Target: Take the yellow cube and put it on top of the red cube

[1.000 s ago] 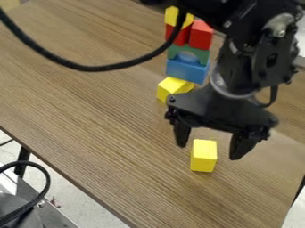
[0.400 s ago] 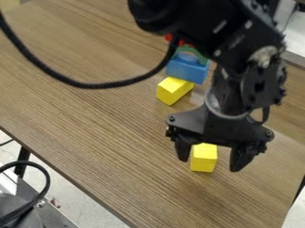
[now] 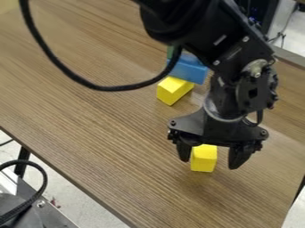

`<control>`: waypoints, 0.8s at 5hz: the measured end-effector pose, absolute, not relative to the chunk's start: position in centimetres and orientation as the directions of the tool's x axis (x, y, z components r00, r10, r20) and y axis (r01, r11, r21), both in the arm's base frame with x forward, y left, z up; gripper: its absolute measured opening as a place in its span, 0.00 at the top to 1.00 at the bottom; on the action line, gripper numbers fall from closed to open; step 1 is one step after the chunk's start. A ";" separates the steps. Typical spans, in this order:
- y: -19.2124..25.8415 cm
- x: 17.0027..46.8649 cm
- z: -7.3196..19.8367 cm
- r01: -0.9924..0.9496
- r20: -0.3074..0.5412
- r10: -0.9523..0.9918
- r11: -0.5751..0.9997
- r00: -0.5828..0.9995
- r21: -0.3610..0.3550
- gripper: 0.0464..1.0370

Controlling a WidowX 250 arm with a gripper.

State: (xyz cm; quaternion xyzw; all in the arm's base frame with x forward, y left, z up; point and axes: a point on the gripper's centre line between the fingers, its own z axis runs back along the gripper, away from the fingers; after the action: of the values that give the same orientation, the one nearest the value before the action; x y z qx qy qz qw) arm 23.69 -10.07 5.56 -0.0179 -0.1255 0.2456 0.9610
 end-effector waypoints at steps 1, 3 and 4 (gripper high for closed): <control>-9.9 24.0 5.3 -0.478 0.229 0.487 0.873 0.843 -0.094 0.04; -9.4 24.4 4.8 -0.490 0.234 0.494 0.868 0.837 -0.081 0.35; -9.4 24.9 4.7 -0.497 0.244 0.499 0.865 0.831 -0.075 0.55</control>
State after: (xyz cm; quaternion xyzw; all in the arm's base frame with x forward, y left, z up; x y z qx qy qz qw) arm 24.87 -9.44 4.74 -0.0043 -0.1289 0.2601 0.9569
